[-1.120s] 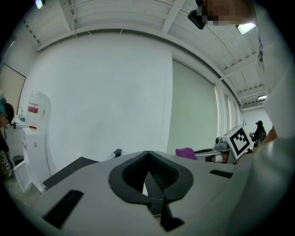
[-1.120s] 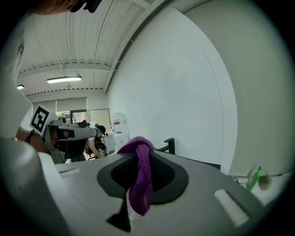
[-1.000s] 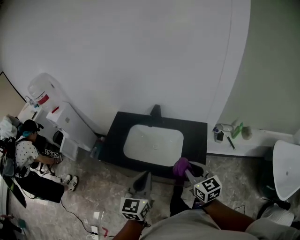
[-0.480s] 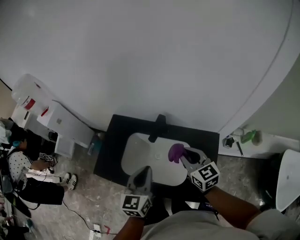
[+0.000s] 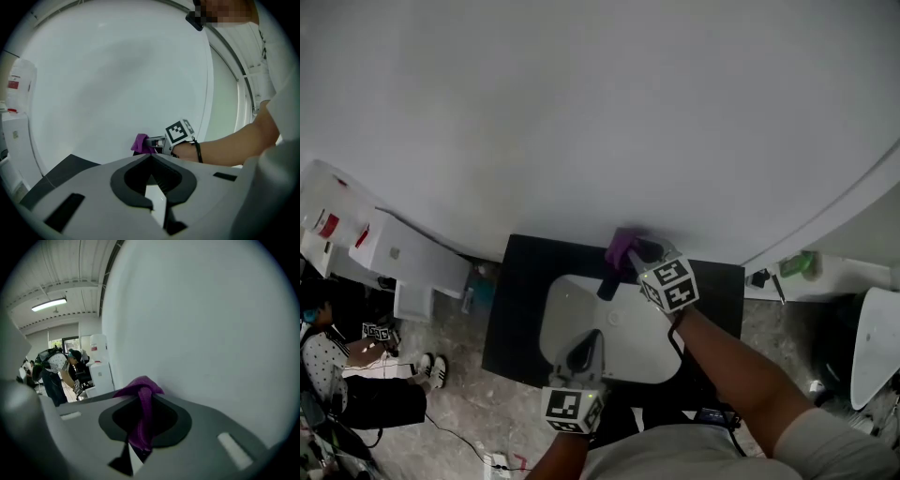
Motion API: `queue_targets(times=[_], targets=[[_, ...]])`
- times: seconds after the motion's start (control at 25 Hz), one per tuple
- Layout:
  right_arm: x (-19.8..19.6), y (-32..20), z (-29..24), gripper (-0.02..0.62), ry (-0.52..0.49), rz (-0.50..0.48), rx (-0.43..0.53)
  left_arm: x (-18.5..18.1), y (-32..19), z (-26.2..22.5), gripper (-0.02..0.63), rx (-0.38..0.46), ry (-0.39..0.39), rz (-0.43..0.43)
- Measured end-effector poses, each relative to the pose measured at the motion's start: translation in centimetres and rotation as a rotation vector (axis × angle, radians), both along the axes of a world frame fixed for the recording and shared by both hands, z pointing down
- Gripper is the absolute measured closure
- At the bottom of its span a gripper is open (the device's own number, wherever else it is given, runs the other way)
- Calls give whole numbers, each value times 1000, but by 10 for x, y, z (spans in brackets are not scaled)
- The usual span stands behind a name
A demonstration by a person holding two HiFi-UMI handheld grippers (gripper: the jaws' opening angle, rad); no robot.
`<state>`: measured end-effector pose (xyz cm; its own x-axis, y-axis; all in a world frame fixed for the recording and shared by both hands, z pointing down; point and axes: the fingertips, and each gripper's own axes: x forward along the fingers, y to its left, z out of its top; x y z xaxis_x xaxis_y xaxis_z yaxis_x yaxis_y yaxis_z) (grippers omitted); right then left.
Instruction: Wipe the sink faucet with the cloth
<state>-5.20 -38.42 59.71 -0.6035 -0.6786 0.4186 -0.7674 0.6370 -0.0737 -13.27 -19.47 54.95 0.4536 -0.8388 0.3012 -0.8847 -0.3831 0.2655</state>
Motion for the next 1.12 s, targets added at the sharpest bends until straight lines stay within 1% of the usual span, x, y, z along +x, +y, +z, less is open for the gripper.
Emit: queue_targets(times=[0.08,0.16,0.2,0.28,0.32,0.36,0.4,0.44,0.52,0.56,0.6,0.68,0.76,0.84,0.92,0.96,1.0,1.04,1.12], targets=[[-7,-3,12,543,0,17,-14,-9,-8,4,600,-7,5,-1],[-17,18,14,543,-18,4,-23,-17,-13,7,600,-19,16,-3],[-25,36,15,543,-21,-25,-34,-21,-15,10,600,-24,19,-3],[-41,74,22,543,-9,-113,-69,-28,-20,13,600,-30,23,-5],[-46,89,26,543,1,-153,-84,-30,-23,12,600,-31,24,-4],[-46,97,27,543,7,-173,-88,-31,-25,10,600,-28,24,-2],[-41,95,24,543,9,-167,-75,-33,-27,8,600,-22,21,2],[-33,83,18,543,8,-138,-48,-34,-28,7,600,-16,16,6],[-14,40,3,543,9,-42,5,-37,-29,7,600,-22,15,6],[-8,17,0,543,15,1,13,-39,-27,9,600,-31,18,1],[-6,-2,0,543,26,27,4,-41,-26,11,600,-39,20,-4],[-14,-15,10,543,39,21,-37,-39,-21,14,600,-48,23,-4],[-33,6,16,543,37,-40,-36,-35,-18,16,600,-51,24,1],[-52,52,24,543,12,-116,-54,-34,-16,18,600,-51,31,-3],[-66,99,46,543,12,-184,-132,-35,-16,17,600,-49,37,-14],[-69,113,57,542,21,-193,-168,-37,-16,17,600,-48,38,-17],[-66,118,65,543,24,-173,-181,-38,-16,16,600,-48,37,-17],[-59,112,69,542,25,-127,-174,-39,-15,16,600,-48,36,-15],[-42,83,71,541,40,-22,-139,-40,-14,15,600,-43,36,-19]])
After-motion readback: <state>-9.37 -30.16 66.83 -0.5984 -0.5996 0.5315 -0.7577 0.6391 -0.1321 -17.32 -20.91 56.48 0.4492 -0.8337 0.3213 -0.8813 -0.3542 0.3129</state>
